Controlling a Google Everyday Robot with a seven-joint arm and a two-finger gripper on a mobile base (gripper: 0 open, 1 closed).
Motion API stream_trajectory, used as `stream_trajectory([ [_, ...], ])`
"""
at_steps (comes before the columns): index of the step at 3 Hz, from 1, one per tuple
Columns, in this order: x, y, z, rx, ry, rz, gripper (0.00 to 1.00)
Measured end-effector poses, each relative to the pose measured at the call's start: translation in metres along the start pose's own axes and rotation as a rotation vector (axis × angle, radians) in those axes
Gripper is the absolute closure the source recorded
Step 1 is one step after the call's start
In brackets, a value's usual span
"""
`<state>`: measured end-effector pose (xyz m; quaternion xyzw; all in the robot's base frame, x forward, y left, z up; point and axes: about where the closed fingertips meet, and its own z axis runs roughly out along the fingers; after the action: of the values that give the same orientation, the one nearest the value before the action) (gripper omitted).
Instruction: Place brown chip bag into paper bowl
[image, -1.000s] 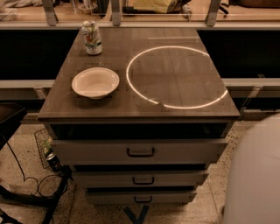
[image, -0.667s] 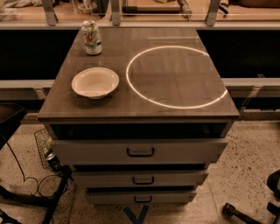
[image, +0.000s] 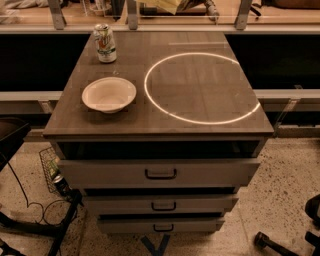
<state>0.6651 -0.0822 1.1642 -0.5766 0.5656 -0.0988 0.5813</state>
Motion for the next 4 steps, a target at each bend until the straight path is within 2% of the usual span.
stream_trajectory([
  [1, -0.01, 0.017, 0.006, -0.02, -0.032, 0.011, 1.0],
  [3, -0.055, 0.085, 0.012, -0.074, -0.145, 0.028, 1.0],
  [4, -0.064, 0.118, 0.024, -0.111, -0.197, 0.08, 1.0],
])
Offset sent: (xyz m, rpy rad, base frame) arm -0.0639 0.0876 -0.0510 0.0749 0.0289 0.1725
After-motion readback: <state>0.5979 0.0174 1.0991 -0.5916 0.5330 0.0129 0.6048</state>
